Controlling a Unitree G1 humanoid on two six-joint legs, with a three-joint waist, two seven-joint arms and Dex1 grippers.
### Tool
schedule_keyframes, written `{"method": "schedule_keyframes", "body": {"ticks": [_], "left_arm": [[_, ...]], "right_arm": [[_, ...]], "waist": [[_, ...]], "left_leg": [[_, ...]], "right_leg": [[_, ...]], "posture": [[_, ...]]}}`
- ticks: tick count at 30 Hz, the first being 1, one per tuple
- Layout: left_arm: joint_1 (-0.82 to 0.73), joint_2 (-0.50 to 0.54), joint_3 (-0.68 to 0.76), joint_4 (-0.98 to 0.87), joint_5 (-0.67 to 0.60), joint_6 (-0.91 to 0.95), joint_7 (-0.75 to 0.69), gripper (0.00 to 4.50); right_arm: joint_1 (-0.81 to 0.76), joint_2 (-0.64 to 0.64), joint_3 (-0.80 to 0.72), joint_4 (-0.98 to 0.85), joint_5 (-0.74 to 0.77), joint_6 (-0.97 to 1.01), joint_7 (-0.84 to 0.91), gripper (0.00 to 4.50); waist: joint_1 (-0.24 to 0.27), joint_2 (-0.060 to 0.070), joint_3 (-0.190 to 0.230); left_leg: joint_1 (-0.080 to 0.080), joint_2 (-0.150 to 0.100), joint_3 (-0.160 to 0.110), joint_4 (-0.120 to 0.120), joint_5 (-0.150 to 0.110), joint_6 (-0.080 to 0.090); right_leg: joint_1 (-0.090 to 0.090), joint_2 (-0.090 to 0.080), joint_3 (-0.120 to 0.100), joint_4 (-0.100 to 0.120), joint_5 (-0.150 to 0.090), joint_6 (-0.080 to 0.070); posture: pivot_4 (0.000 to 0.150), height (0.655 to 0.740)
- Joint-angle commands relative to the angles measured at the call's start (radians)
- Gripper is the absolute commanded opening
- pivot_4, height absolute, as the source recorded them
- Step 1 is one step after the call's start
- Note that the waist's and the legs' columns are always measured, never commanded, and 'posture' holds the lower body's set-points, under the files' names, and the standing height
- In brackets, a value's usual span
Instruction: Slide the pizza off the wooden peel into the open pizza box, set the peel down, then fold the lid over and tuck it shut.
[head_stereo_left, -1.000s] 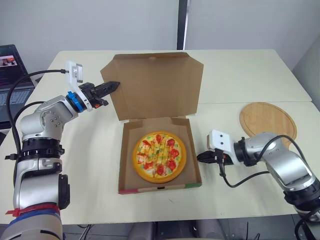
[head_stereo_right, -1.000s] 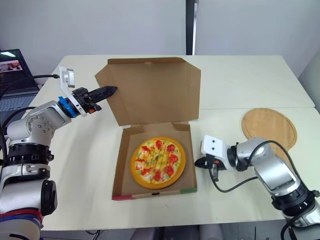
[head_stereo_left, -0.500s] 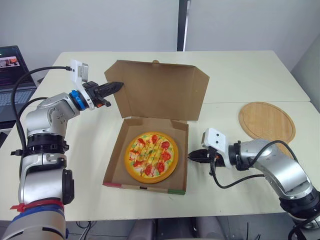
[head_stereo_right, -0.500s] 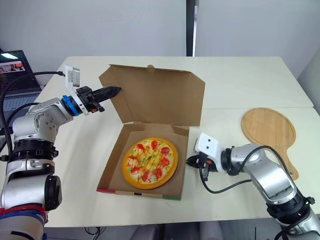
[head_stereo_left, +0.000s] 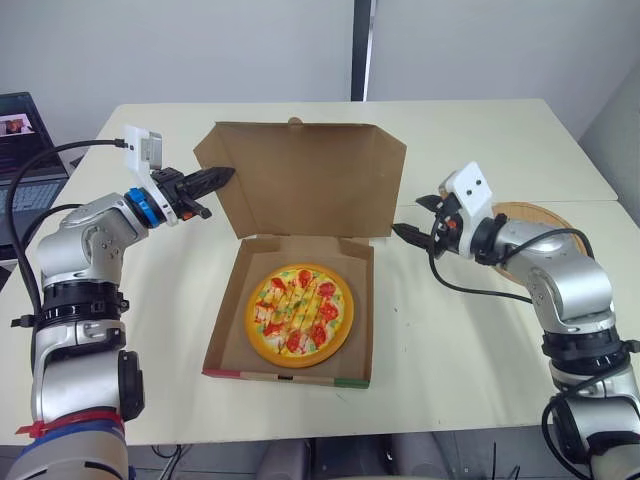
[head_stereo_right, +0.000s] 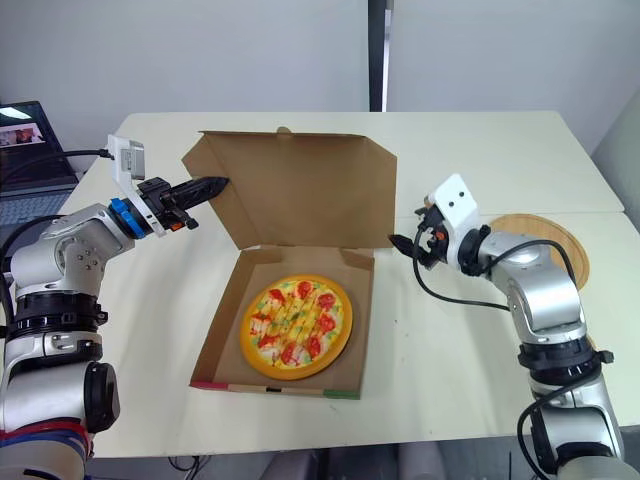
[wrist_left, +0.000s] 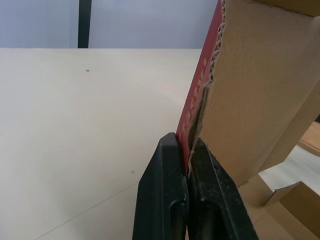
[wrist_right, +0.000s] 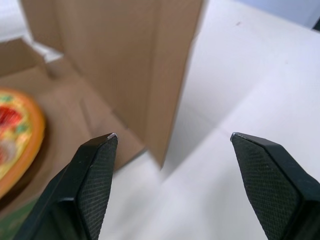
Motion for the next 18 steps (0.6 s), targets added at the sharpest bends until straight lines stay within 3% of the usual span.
{"method": "schedule_keyframes", "body": {"ticks": [1, 6, 9, 18], "left_arm": [[-0.001, 0.009, 0.023, -0.043, -0.004, 0.004, 0.008, 0.00], [0.002, 0.001, 0.029, -0.052, -0.005, 0.002, 0.023, 0.00], [0.008, -0.004, 0.032, -0.064, -0.008, 0.001, 0.034, 0.00], [0.042, -0.030, 0.051, -0.144, -0.019, 0.014, 0.095, 0.00]], "right_arm": [[-0.073, 0.036, -0.030, 0.017, 0.020, 0.003, -0.049, 3.94], [-0.122, 0.080, -0.017, 0.037, 0.037, 0.023, -0.071, 3.94], [-0.129, 0.084, -0.005, 0.052, 0.031, 0.012, -0.080, 3.33], [-0.149, 0.100, 0.000, 0.080, 0.047, 0.010, -0.082, 0.06]], "waist": [[0.000, 0.000, 0.000], [-0.002, 0.000, 0.000], [-0.004, 0.000, 0.000], [-0.010, 0.000, 0.000]], "left_leg": [[0.000, 0.000, 0.000, 0.000, 0.000, 0.000], [-0.002, 0.000, 0.000, 0.000, 0.000, 0.000], [-0.002, 0.000, 0.000, 0.000, 0.000, 0.000], [-0.003, 0.000, 0.000, 0.000, 0.000, 0.000]], "right_leg": [[-0.001, 0.000, 0.000, 0.000, 0.000, 0.000], [-0.002, 0.000, 0.000, 0.000, 0.000, 0.000], [-0.002, 0.000, 0.000, 0.000, 0.000, -0.001], [-0.003, 0.000, 0.000, 0.001, 0.001, -0.001]], "posture": [[0.150, 0.7400], [0.150, 0.7400], [0.150, 0.7400], [0.150, 0.7400]]}}
